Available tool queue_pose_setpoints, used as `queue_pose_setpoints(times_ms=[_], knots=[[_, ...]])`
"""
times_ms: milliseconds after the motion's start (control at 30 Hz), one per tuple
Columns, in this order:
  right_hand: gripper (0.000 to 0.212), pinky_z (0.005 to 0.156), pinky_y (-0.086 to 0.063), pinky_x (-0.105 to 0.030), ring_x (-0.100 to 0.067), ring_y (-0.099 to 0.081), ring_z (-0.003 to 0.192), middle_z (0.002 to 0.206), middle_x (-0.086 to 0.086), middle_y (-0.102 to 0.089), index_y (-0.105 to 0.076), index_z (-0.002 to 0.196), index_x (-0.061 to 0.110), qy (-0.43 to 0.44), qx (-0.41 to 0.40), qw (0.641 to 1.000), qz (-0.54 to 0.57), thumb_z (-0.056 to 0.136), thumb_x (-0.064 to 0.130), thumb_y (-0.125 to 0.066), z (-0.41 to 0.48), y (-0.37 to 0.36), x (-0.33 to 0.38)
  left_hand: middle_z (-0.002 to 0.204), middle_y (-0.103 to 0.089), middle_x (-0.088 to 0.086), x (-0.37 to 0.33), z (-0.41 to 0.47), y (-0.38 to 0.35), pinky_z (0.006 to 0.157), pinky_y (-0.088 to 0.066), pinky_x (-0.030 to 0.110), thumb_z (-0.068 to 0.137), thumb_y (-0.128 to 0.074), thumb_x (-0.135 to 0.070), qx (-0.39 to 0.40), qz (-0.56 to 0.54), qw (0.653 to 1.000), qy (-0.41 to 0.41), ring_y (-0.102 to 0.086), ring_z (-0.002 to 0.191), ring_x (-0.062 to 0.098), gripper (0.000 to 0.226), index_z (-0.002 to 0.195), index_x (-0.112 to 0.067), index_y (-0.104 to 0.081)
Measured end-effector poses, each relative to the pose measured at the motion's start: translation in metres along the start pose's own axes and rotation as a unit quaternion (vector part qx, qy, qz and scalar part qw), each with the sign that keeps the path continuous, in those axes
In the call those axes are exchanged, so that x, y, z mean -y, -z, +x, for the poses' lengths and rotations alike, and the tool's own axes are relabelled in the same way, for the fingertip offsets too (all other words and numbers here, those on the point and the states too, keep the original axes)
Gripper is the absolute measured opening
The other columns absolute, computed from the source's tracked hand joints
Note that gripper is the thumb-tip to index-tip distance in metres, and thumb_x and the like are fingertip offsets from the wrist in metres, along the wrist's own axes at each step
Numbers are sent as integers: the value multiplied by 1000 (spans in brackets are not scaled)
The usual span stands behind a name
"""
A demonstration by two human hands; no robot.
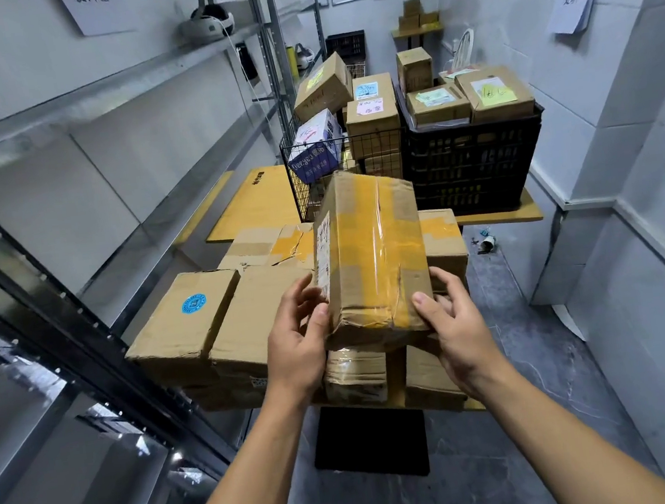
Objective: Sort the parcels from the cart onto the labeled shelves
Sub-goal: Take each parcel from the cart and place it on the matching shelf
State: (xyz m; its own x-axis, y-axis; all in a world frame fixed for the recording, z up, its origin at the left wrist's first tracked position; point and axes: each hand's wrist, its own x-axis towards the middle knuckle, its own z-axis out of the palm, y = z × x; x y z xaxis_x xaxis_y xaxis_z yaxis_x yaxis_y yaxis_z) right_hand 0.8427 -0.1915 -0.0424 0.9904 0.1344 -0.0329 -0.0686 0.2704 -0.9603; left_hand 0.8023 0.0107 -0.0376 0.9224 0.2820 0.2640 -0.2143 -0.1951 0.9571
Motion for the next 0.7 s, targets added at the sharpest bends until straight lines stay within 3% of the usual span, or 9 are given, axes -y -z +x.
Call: queue_pose_setpoints(times_ms=[100,200,300,400,533,700], knots=[[40,85,-57,-47,-22,-71,96,112,-9,-73,-48,134,27,-15,-1,999,40,99,11,-56,-1,2,-5,130,-52,-8,5,3,-1,102,-49,37,97,-57,-32,15,89,996,17,-50,118,-6,42,138,-33,-50],[34,83,-58,-53,-25,-70,94,111,-6,-73,-52,128,29,-24,-5,996,82,102,8,-50,1,8,-7,130,-44,-11,5,1,3,98,-50,30,83,-63,-62,26,93,994,48,-41,109,-23,62,138,-40,-48],[36,86,-55,-58,-27,-68,96,110,-5,-73,-52,127,33,-30,15,994,104,102,7,-47,2,12,-10,131,-43,-14,12,-2,7,100,-51,43,69,-64,-73,39,70,994,74,-48,119,-2,69,133,-50,-48],[36,92,-49,-63,-31,-63,100,108,-5,-74,-53,126,35,-36,21,991,127,103,8,-45,5,14,-12,134,-49,-10,14,-4,7,94,-54,49,70,-72,-64,28,13,995,92,-56,121,15,66,130,-50,-50],[38,94,-47,-66,-30,-61,98,108,-4,-72,-56,124,37,-24,11,994,104,105,8,-43,7,16,-11,131,-59,-10,15,-5,11,94,-54,49,72,-73,-55,39,18,996,75,-60,117,15,63,131,-48,-51],[49,101,-52,-51,-21,-62,112,132,6,-53,-59,122,55,59,10,989,-135,104,11,-47,6,14,-10,134,-50,-12,7,-3,10,103,-48,44,75,-71,-52,13,53,998,27,-51,126,9,61,132,-50,-49]])
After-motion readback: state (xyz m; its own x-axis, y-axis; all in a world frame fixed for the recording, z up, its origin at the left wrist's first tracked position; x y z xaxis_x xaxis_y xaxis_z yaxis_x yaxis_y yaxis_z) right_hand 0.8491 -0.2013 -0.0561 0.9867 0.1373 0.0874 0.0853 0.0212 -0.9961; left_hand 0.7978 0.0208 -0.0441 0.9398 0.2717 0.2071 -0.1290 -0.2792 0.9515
